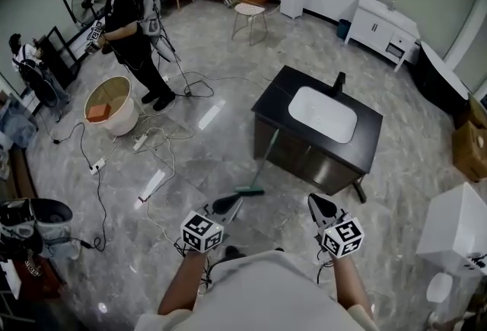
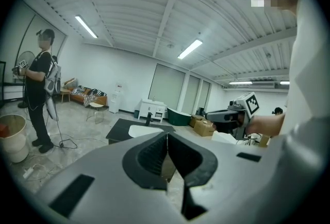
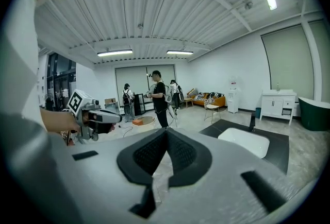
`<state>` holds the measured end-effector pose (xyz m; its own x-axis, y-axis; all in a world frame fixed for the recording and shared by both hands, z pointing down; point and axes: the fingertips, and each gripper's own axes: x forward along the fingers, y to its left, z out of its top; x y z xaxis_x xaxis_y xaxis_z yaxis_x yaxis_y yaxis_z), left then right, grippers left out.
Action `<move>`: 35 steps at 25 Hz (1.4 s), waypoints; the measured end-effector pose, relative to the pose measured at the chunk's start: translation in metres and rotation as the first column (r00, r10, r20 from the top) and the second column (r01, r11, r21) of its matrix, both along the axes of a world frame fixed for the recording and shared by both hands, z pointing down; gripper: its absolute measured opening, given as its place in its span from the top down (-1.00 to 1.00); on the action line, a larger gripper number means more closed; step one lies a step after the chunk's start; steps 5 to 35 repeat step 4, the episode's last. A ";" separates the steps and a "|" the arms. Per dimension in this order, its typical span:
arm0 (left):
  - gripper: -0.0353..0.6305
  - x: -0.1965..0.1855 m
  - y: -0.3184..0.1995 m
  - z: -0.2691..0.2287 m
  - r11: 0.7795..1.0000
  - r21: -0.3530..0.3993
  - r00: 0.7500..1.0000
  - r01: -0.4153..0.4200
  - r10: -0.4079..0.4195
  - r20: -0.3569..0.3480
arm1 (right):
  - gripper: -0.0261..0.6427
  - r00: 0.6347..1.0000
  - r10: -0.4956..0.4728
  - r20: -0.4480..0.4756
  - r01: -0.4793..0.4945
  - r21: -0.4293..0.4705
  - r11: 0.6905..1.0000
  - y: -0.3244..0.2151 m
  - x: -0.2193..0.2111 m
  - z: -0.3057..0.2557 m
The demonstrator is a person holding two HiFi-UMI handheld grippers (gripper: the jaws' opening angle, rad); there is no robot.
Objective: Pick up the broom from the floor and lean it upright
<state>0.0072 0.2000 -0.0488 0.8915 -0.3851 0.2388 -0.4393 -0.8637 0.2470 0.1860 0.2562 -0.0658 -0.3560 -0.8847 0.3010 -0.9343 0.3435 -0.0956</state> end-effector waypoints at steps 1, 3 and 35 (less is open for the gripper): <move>0.86 0.000 0.001 -0.001 1.000 0.002 1.000 -0.003 0.003 0.002 | 0.92 1.000 -0.001 0.000 0.001 0.002 1.000 0.000 -0.001 -0.001; 0.86 0.000 0.002 -0.001 1.000 0.003 1.000 -0.008 0.008 0.004 | 0.92 1.000 -0.001 0.001 0.001 0.002 1.000 0.001 -0.002 -0.002; 0.86 0.000 0.003 -0.001 1.000 0.002 1.000 -0.009 0.009 0.004 | 0.92 1.000 -0.001 0.002 0.001 0.001 1.000 0.002 -0.003 -0.002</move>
